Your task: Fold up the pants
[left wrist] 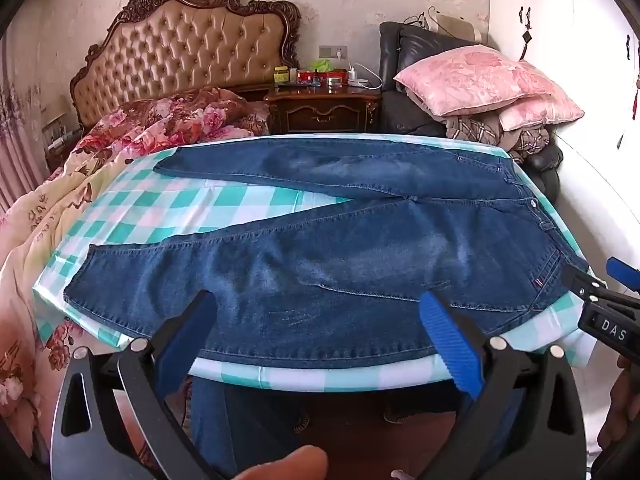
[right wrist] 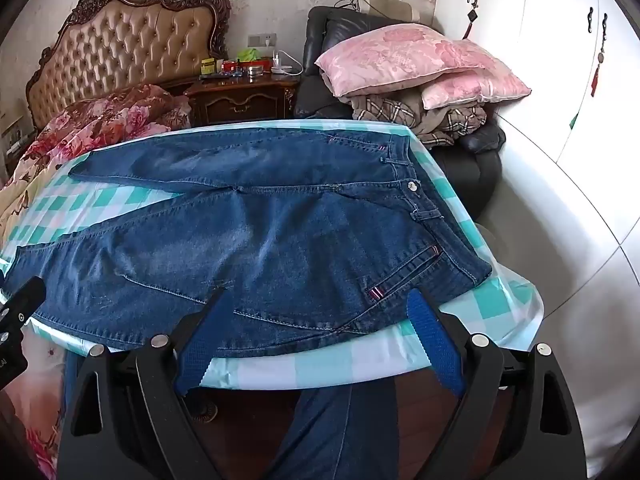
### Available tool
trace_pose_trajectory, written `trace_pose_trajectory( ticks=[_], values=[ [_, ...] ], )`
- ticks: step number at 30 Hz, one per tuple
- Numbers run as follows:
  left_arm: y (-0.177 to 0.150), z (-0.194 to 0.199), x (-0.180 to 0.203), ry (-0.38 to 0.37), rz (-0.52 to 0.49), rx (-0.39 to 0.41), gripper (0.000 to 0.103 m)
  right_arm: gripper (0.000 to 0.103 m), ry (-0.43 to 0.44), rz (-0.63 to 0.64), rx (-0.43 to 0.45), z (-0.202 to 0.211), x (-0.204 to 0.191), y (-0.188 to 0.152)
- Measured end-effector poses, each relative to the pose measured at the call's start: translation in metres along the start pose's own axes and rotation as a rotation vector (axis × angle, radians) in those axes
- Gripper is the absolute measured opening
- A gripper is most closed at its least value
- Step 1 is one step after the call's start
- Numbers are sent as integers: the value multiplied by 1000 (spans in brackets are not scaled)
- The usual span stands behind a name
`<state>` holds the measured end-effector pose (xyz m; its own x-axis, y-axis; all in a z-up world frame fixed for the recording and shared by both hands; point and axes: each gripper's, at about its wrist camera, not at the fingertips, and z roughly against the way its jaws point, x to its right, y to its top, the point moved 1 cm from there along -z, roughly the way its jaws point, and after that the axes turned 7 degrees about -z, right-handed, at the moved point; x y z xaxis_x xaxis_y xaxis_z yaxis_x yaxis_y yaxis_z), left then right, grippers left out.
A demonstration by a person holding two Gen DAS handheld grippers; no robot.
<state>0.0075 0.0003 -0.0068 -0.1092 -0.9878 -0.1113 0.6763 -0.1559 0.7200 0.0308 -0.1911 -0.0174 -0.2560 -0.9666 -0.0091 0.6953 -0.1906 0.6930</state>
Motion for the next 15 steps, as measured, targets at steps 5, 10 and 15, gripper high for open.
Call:
trace_pose_trajectory(
  ticks=[5,10,15],
  values=[
    [1,1,0,0,7,0,101,85,-1,2,9,-1,0,1],
    [2,-3,-2,-4,15,-9,101,85,1,2,10,-6,-4,4],
    [4,-1,-4,-14,20,-8,101,85,1,2,12,-2,-2,4]
  ],
)
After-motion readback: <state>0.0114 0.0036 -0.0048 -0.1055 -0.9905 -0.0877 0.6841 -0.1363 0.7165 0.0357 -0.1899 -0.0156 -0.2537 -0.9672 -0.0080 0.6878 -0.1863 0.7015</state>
